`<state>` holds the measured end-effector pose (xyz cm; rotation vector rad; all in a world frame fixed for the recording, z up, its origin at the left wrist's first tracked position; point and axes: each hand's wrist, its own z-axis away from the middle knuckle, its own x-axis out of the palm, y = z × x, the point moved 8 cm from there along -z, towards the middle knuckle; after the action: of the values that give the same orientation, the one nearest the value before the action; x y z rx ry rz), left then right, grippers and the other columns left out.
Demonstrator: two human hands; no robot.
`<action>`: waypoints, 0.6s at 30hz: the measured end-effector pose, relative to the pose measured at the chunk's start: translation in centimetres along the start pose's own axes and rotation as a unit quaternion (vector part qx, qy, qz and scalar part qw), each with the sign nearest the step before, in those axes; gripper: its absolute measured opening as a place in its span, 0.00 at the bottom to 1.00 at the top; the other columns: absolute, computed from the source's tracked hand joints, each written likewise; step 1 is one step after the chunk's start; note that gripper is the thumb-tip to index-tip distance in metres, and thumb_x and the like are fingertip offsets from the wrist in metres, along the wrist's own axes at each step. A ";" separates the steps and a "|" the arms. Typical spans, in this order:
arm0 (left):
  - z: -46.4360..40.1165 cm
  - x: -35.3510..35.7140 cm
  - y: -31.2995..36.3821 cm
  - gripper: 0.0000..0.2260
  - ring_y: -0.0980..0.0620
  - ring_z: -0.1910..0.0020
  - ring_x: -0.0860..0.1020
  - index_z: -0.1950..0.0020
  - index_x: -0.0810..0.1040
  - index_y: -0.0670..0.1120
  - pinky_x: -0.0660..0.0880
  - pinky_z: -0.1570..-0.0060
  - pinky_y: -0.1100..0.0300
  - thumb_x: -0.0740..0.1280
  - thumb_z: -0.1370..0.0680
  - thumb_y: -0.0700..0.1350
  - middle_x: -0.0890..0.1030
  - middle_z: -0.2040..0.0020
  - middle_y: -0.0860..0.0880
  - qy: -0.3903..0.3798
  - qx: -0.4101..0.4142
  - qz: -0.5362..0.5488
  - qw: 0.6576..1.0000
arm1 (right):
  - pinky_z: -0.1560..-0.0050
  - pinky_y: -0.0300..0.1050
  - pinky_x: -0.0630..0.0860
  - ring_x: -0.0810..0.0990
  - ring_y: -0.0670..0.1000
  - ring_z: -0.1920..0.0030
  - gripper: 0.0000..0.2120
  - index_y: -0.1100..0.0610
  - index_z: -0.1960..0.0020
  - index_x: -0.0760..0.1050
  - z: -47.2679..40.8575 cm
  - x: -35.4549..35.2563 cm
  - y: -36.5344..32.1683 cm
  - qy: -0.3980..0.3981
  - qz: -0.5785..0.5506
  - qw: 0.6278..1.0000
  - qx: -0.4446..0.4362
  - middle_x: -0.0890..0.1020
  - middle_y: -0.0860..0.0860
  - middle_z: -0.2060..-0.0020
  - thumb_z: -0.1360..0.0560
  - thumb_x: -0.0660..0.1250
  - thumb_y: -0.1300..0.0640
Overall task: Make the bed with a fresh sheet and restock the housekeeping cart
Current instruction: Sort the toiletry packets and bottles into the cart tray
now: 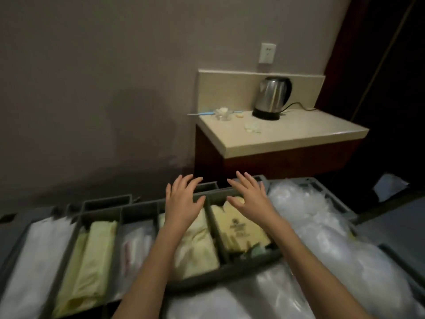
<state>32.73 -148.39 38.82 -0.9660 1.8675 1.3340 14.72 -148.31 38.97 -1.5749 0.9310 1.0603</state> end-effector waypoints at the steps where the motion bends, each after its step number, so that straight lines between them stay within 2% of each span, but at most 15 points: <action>1: -2.4 0.9 1.8 0.23 0.51 0.24 0.51 0.26 0.63 0.56 0.45 0.26 0.49 0.63 0.21 0.53 0.60 0.24 0.53 0.002 0.004 0.007 1.000 | 0.27 0.58 0.40 0.42 0.47 0.24 0.26 0.44 0.24 0.56 -1.7 -1.3 2.2 0.004 0.000 1.000 0.005 0.49 0.45 0.23 0.20 0.56 0.43; 6: -14.1 5.5 10.0 0.24 0.51 0.24 0.52 0.25 0.61 0.55 0.44 0.26 0.48 0.62 0.21 0.52 0.61 0.25 0.52 0.010 0.021 0.034 0.999 | 0.26 0.58 0.43 0.45 0.47 0.24 0.26 0.47 0.24 0.57 -11.0 -6.2 11.3 0.024 0.001 1.000 0.009 0.51 0.46 0.23 0.21 0.57 0.44; 9: -20.9 8.5 12.3 0.24 0.51 0.24 0.53 0.25 0.61 0.53 0.45 0.25 0.48 0.61 0.20 0.51 0.62 0.25 0.52 0.021 0.009 0.048 0.999 | 0.26 0.58 0.47 0.47 0.49 0.24 0.26 0.49 0.25 0.58 -17.2 -7.4 15.6 0.033 0.016 0.999 0.005 0.52 0.48 0.23 0.21 0.57 0.43; 15: -31.4 14.0 13.6 0.21 0.46 0.29 0.64 0.26 0.64 0.50 0.58 0.30 0.52 0.59 0.20 0.50 0.70 0.29 0.47 -0.003 -0.025 0.051 0.998 | 0.26 0.57 0.51 0.52 0.51 0.24 0.24 0.49 0.26 0.61 -28.3 -7.3 22.7 0.053 -0.016 0.998 0.025 0.57 0.48 0.24 0.20 0.56 0.45; 18: -35.7 16.0 13.7 0.21 0.43 0.34 0.67 0.28 0.66 0.52 0.63 0.37 0.52 0.57 0.20 0.56 0.73 0.32 0.46 -0.002 -0.058 -0.006 0.998 | 0.26 0.55 0.52 0.54 0.52 0.25 0.21 0.49 0.27 0.63 -32.3 -7.5 24.9 0.076 -0.041 0.996 0.017 0.59 0.49 0.24 0.19 0.56 0.49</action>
<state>9.78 -182.77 42.20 -1.0312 1.7955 1.4498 -4.64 -184.80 42.91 -1.6689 0.9724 0.8709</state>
